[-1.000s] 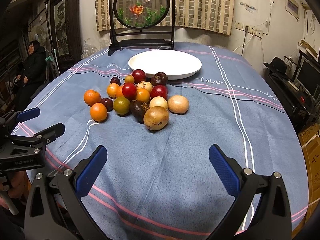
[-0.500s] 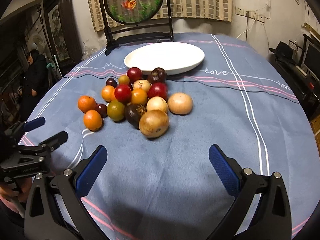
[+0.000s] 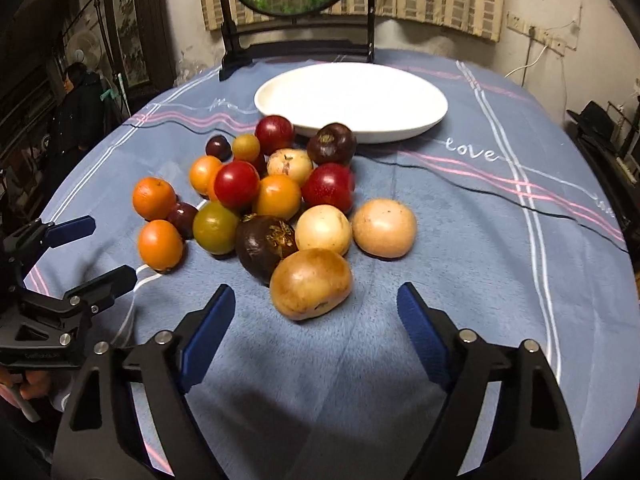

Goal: Organize fruits
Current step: 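Grasp the small mandarin orange with the left tool while the right tool grasps the tan round fruit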

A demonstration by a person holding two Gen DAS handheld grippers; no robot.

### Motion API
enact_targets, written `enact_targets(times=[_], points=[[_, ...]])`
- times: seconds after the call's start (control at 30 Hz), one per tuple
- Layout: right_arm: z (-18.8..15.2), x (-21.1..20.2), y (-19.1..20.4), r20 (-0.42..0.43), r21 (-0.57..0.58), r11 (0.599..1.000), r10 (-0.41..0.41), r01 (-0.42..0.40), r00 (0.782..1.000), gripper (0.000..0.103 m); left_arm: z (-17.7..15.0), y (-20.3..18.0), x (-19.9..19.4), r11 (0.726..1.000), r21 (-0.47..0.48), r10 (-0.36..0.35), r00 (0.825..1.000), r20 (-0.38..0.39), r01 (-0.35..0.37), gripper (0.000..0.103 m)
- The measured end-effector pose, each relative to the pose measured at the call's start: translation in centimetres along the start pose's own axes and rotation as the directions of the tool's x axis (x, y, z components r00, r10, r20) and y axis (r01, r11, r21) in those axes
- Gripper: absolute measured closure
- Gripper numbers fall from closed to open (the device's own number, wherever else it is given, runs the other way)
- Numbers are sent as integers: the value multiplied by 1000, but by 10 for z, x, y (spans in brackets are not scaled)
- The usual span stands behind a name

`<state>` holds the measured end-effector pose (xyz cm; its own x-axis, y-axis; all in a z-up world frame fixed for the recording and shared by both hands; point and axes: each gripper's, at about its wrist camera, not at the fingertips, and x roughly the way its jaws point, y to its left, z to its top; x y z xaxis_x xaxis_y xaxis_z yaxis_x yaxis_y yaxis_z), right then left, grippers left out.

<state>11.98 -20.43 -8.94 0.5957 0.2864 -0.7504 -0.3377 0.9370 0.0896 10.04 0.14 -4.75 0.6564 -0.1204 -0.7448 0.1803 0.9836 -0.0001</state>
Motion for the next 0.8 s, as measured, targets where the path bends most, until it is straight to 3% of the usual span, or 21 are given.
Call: enact_targets(times=[0.1,0.27,0.5,0.57,0.8], points=[[1,9,-3,-19,5,1000,15,-15,1000,27,3,-2,9,1000,3,-21,1000,-22,21,20],[0,20,-9,-43,32,999,35,-33,998,40,7,-6,21,999,24,-41,998,-44,42,26],[0,22,-10,-44,34,997,70,-68,997,50,10,-6,36,996,13,-92,992,-90,94,43],[1,22,-9,-43,34,996,79,-77,996,55,12,-3,40,994,-5,-107,990,-96,107,44],[1,23,-9,-43,34,996,88,-86,995,55,17,-3,46,994,-7,-113,988,-107,113,44]])
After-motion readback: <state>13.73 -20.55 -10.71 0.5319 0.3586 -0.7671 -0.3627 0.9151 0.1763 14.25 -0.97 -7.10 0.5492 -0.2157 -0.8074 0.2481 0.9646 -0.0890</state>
